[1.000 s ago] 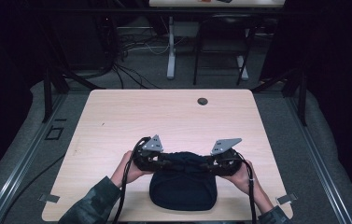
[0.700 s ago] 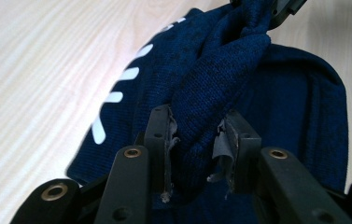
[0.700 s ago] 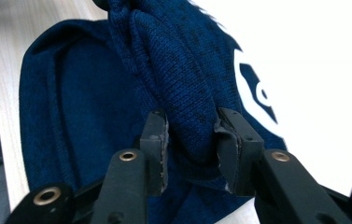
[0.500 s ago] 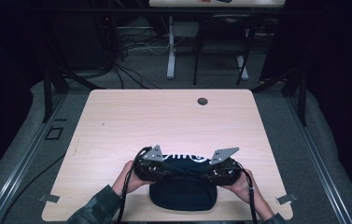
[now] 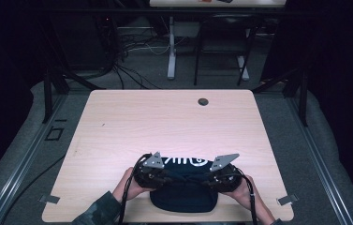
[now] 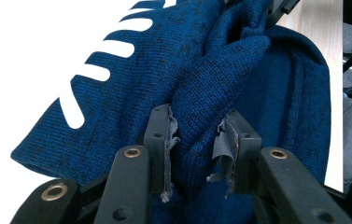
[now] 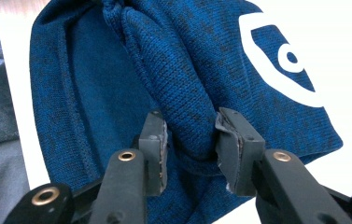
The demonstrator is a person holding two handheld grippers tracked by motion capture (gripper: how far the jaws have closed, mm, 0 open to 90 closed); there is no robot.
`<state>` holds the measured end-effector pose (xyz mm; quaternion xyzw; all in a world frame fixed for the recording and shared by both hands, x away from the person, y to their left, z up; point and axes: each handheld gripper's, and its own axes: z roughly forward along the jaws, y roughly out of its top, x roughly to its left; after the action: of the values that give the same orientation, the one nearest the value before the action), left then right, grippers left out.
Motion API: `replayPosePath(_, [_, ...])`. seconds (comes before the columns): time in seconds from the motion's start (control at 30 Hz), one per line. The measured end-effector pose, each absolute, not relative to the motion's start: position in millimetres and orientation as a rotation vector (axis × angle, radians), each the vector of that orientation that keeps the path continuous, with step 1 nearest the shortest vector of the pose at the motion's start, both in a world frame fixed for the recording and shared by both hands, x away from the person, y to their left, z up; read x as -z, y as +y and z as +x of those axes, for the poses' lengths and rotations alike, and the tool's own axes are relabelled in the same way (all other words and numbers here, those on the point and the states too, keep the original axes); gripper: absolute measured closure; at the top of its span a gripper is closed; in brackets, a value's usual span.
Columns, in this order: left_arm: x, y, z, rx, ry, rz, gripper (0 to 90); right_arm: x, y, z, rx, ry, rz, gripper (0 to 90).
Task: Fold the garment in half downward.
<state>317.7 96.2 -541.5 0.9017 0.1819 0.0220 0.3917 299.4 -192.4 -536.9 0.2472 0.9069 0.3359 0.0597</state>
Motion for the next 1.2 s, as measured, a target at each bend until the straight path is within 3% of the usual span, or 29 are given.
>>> replayPosePath(0.27, [548.5, 100.3, 312.9, -0.010, 0.471, 2.300, 61.7, 540.2, -191.5, 293.3, -1.022, 2.758, 0.794, 59.8])
replayPosePath(0.6, [542.5, 118.5, 298.5, 0.010, 0.520, 2.285, 39.5, 533.0, -198.3, 280.4, -0.999, 2.799, 0.803, 43.3])
replayPosePath(0.97, [525.1, 132.9, 303.8, -0.095, 0.597, 2.235, 34.0, 515.5, -211.1, 281.7, -1.082, 2.680, 0.883, 45.2])
replayPosePath(1.13, [521.1, 126.2, 313.9, -0.152, 0.640, 2.223, 33.3, 508.7, -205.2, 290.1, -1.124, 2.610, 0.913, 49.5])
replayPosePath(1.2, [524.8, 118.4, 320.0, -0.174, 0.664, 2.243, 34.5, 510.7, -196.2, 297.3, -1.119, 2.613, 0.905, 55.3])
